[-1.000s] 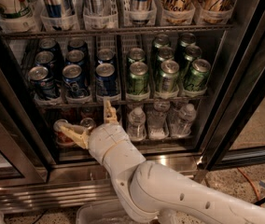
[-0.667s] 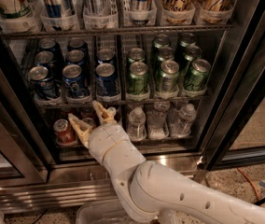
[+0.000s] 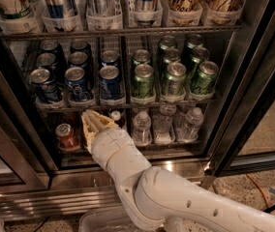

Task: Pick pepsi can from middle shelf of fridge

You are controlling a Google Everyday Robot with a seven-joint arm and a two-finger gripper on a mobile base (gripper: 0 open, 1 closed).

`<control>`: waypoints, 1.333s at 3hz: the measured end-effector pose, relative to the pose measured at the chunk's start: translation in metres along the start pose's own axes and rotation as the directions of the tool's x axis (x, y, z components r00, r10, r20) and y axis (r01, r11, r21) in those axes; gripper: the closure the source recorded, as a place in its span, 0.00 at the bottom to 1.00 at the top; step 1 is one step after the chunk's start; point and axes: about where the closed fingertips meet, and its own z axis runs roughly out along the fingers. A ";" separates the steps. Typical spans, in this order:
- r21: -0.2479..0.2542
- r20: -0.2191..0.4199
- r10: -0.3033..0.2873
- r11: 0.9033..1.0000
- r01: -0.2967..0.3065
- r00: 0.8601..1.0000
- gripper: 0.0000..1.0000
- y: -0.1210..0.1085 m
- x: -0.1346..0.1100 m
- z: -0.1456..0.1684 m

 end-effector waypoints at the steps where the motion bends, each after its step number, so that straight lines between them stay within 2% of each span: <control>1: 0.000 0.000 0.000 1.000 0.000 1.000 0.41 0.000 0.000 0.000; 2: 0.001 0.001 0.000 1.000 0.000 1.000 0.37 0.000 0.000 0.000; 3: 0.003 -0.001 0.003 1.000 -0.003 1.000 0.26 0.000 0.002 0.002; 4: 0.008 -0.004 0.006 1.000 -0.006 1.000 0.28 -0.003 0.006 0.008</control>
Offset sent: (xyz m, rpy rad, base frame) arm 0.0000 0.0000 0.0000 0.0000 0.0000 0.0000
